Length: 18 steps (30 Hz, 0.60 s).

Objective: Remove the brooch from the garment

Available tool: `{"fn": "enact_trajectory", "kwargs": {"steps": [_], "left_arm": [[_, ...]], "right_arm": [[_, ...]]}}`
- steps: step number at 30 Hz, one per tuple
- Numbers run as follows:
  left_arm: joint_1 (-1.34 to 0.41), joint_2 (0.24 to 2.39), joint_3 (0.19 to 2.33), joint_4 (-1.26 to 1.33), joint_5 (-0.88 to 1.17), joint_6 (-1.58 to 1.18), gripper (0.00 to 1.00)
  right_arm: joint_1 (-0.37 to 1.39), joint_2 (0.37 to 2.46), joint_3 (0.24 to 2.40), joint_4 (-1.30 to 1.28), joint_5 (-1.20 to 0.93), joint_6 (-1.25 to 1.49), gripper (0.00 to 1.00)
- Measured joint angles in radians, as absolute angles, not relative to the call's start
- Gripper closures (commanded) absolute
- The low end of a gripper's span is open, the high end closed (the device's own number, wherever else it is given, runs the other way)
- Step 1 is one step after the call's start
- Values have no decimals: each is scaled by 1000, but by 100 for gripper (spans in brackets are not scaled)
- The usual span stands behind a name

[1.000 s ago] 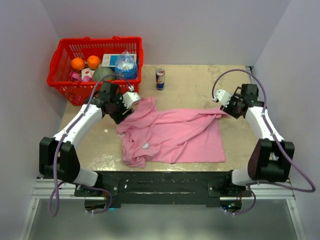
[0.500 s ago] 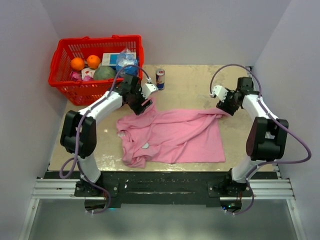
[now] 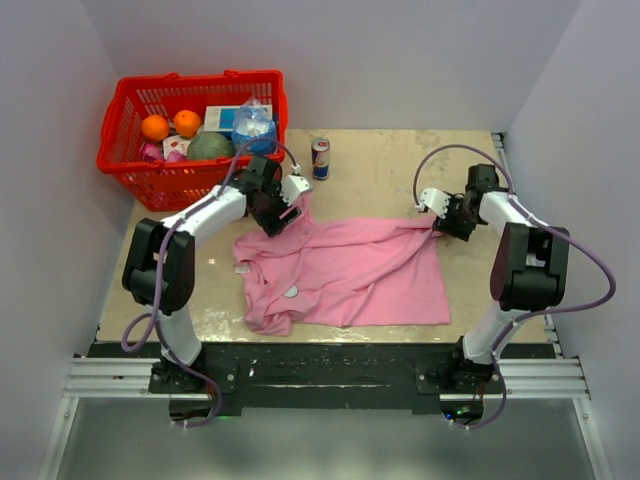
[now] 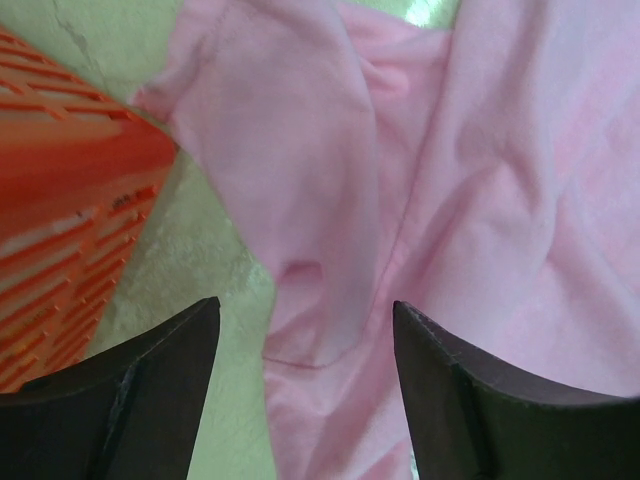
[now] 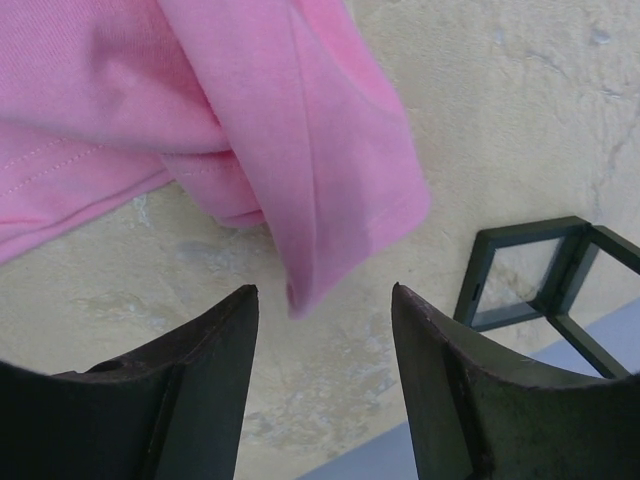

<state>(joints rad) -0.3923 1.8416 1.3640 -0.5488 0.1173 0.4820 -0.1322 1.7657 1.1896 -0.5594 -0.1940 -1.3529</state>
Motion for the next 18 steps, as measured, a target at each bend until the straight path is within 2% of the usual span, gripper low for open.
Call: {"fn": "enact_trajectory", "kwargs": {"steps": [2, 3, 6, 13, 18], "left_arm": [[-387, 1815, 1341, -573, 118, 488, 25], [-381, 1799, 1332, -591, 118, 490, 25], [-349, 1744, 1312, -648, 118, 491, 23], [-278, 1634, 1276, -720, 73, 485, 19], [-218, 1625, 1246, -744, 55, 425, 18]], "right_arm": [[-132, 1783, 1188, -559, -193, -1356, 51], [-132, 1788, 1186, -555, -193, -1356, 70], [-131, 1794, 1176, -520, -185, -1343, 100], [-131, 1776, 1174, -406, -176, -1224, 100], [-131, 1691, 1164, -361, -176, -1166, 100]]}}
